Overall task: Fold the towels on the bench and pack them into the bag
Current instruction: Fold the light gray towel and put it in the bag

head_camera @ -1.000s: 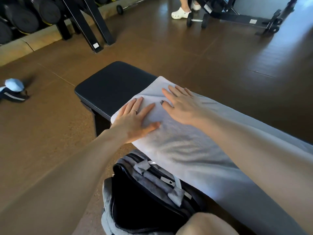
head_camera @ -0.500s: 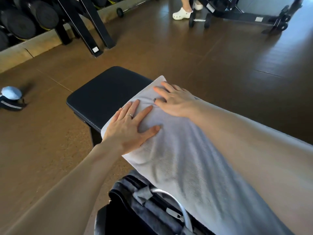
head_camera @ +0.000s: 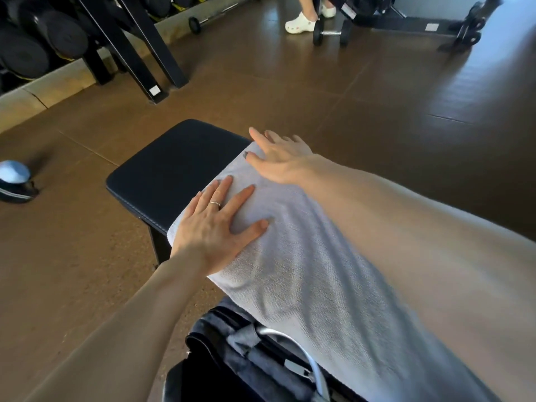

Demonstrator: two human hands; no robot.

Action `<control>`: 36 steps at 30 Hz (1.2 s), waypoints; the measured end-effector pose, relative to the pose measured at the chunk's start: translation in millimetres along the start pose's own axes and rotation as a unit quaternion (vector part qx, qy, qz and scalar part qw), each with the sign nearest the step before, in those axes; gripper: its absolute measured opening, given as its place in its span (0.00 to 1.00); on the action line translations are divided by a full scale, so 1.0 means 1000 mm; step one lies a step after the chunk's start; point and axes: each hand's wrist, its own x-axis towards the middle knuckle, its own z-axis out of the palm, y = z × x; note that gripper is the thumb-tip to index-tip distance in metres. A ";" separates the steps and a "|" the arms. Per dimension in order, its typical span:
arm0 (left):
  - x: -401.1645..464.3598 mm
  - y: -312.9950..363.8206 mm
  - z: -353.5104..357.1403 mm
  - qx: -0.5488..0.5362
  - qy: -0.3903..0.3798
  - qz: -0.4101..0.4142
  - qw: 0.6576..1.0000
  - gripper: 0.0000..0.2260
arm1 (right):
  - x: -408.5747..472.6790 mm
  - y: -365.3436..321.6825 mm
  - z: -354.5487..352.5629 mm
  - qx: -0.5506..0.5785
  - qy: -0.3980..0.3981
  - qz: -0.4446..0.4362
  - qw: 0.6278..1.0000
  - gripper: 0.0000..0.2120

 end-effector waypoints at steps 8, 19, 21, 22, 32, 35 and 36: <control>-0.001 0.000 -0.006 0.023 -0.030 0.005 0.999 0.40 | -0.196 0.084 -0.008 0.019 0.068 0.053 0.996 0.25; -0.051 0.168 -0.033 -0.030 -0.003 0.184 0.982 0.34 | -0.443 0.195 -0.023 -0.067 0.051 0.193 0.978 0.25; -0.080 0.231 -0.031 -0.062 -0.074 0.284 0.954 0.41 | -0.451 0.203 -0.022 -0.064 0.064 0.195 0.977 0.23; -0.096 0.258 -0.028 -0.052 -0.106 0.326 0.938 0.40 | -0.452 0.207 -0.021 -0.061 0.059 0.197 0.977 0.23; -0.152 0.340 0.013 0.078 -0.157 0.382 0.907 0.48 | -0.474 0.229 -0.017 -0.030 0.009 0.219 0.975 0.35; -0.152 0.338 0.017 0.074 -0.153 0.382 0.908 0.50 | -0.487 0.239 -0.016 -0.039 0.017 0.243 0.969 0.35; -0.152 0.337 0.018 0.069 -0.152 0.380 0.910 0.50 | -0.492 0.243 -0.015 -0.045 0.015 0.251 0.967 0.35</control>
